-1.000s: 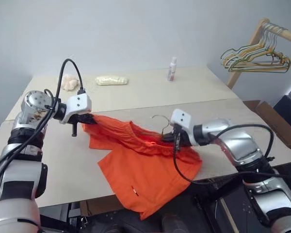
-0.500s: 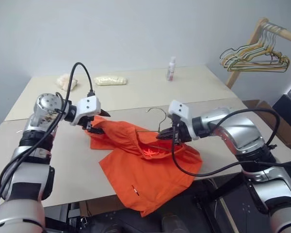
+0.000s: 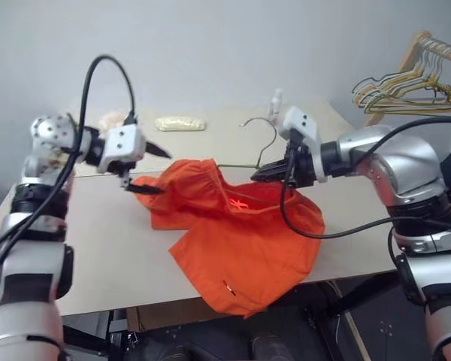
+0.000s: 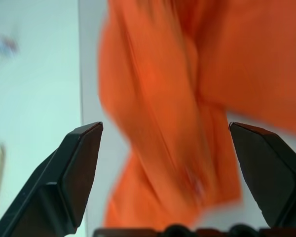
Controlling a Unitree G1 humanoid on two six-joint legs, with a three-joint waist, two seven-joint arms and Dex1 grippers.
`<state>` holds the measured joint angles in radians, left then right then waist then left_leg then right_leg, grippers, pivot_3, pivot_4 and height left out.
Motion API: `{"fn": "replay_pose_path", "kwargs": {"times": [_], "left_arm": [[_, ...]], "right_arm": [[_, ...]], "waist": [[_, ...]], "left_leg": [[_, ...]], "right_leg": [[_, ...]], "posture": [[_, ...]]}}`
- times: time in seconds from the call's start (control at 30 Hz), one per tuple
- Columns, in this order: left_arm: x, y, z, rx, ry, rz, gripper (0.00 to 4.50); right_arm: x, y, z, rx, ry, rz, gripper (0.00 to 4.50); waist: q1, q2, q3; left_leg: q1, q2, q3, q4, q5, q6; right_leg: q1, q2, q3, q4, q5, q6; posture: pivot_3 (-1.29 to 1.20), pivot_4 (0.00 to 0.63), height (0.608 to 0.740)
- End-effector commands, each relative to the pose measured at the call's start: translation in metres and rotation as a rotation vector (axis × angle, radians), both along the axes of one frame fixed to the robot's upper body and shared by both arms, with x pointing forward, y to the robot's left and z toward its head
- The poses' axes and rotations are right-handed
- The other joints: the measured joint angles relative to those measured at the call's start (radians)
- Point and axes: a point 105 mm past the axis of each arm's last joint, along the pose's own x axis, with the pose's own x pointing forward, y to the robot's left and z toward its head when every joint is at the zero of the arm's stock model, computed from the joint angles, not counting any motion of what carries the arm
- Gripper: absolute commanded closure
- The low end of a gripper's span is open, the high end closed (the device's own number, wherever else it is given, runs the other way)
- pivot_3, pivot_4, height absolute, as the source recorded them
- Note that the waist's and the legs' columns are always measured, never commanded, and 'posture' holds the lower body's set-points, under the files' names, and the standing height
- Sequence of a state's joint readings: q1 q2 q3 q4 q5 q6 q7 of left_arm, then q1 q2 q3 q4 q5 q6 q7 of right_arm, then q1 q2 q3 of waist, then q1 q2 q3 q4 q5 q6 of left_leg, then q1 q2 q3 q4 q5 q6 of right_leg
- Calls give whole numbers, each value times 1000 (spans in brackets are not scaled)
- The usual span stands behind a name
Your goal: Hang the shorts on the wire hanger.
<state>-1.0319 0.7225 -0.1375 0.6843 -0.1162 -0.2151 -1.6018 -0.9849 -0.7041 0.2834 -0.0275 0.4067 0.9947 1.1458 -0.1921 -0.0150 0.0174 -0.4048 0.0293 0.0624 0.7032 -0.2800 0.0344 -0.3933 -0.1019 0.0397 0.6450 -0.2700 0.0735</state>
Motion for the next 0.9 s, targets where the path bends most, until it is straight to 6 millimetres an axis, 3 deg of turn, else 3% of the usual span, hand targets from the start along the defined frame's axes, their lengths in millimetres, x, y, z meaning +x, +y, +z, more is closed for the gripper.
{"fn": "replay_pose_path", "kwargs": {"times": [0.03,0.27,0.5,0.6,0.9], "left_arm": [[0,-27,12,-32,-27,-77,41],[9,-31,-23,110,31,-80,41],[13,-47,-44,161,79,-119,41],[12,-54,-48,157,99,-137,592],[10,-52,-53,153,117,-143,3542]], "right_arm": [[-3,5,13,-32,-83,42,4500],[-9,10,15,-34,-92,75,4500],[-17,16,14,-28,-87,116,4500],[-19,17,13,-26,-83,124,4500],[-21,19,14,-7,-105,128,4500]], "waist": [[-7,0,0],[-42,0,0],[-46,0,0],[-46,0,0],[-49,0,0]], "left_leg": [[0,0,0,0,0,0],[1,-1,0,0,0,-1],[1,-1,0,0,0,-1],[1,-1,0,0,0,-1],[1,0,0,0,0,0]], "right_leg": [[0,0,0,0,0,0],[0,1,1,1,0,0],[0,1,1,1,0,0],[0,1,1,1,0,0],[0,1,1,1,0,0]], "posture": [[-207,0,740],[-232,0,740],[-235,0,740],[-243,0,740],[-250,0,740]]}}
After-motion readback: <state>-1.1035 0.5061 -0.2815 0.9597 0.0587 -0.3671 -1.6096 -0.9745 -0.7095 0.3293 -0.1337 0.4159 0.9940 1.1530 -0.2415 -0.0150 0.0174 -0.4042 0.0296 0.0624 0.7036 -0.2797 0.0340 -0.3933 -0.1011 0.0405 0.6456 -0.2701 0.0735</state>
